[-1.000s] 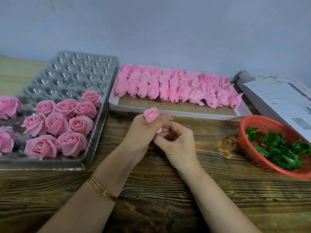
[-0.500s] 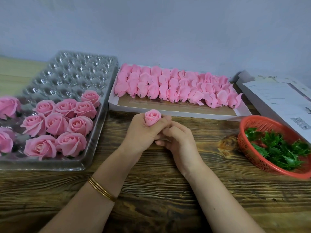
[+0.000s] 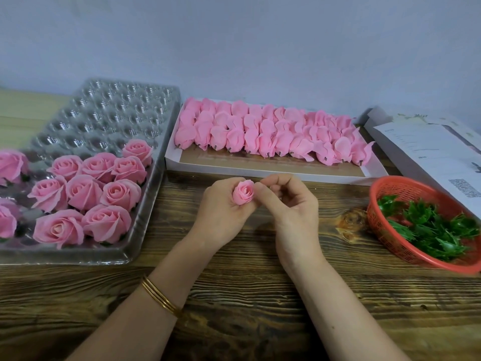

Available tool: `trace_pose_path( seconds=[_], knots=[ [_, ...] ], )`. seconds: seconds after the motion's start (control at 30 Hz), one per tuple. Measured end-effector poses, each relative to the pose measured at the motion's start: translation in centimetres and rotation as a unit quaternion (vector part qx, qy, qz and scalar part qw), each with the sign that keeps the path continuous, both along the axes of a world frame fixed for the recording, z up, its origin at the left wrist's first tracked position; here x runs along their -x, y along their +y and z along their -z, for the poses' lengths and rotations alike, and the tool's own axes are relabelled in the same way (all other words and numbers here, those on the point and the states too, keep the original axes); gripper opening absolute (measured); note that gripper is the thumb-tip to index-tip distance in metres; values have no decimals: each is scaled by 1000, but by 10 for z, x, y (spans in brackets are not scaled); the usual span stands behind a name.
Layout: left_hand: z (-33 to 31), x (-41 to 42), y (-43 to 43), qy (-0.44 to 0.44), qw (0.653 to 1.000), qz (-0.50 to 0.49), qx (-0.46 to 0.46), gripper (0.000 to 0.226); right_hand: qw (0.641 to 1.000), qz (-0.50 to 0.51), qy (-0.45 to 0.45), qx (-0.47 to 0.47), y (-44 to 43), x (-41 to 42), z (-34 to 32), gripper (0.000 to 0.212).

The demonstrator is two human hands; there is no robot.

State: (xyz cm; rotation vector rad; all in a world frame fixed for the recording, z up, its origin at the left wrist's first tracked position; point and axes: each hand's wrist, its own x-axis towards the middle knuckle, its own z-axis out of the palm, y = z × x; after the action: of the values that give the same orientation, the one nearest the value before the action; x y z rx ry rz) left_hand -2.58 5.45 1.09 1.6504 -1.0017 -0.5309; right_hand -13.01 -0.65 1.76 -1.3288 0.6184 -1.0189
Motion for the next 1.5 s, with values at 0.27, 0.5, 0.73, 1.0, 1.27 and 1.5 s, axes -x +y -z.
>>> trace_pose_path(
  seconds=[0.27,0.5,0.73,1.0,1.27,1.5],
  knots=[
    [1,0,0,-30,999,9,-23,12,999,-24,14,-33,-1,-1,2,16],
    [4,0,-1,-47,999,5,-20,22,990,-33,8,-139,-4,-5,7,21],
    [5,1,0,-41,999,-2,-7,19,982,-67,6,-174,-4,-5,6,32],
    [4,1,0,-46,999,-9,-23,20,984,-73,21,-164,-3,-6,7,34],
    [2,2,1,-68,997,-7,-38,18,984,-74,27,-163,-4,-6,8,36],
    [-1,3,2,-64,997,-3,-37,23,984,-76,35,-158,-3,-7,8,25]
  ],
)
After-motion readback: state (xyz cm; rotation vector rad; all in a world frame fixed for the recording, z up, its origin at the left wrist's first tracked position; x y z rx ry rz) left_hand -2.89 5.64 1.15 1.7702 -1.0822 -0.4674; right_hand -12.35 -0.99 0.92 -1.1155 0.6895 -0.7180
